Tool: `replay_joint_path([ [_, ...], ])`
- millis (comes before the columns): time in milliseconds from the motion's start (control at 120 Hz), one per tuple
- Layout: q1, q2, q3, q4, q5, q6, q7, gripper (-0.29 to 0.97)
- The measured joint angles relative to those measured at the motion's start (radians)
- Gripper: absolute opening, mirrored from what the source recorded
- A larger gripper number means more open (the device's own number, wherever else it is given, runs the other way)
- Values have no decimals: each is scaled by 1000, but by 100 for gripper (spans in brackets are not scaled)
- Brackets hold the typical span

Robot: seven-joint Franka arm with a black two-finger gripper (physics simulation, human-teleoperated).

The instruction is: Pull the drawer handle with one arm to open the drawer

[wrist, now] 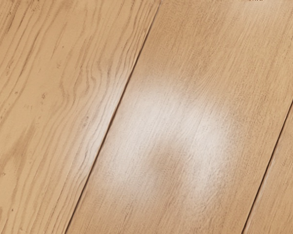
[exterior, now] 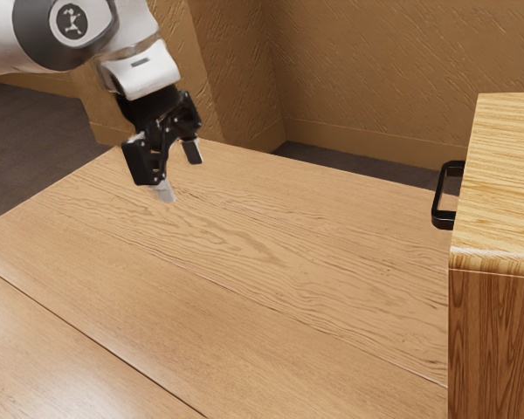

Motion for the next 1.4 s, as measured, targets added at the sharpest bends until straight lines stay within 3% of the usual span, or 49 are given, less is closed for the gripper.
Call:
replay_joint_path([
  [183,11,21,-107,-47,19,126,325,68],
  [308,-17,39,-124,-32,-70,174,556,68],
  [483,6,84,-179,23,-127,209,816,66],
  [650,-1,98,-221,49,-204,226,1008,53],
  [783,2,145,-234,109,-262,233,1136,44],
  [1025,10,203,-239,134,-438,251,1323,37],
  [1400,1,287,-324,151,-480,346,1500,35],
])
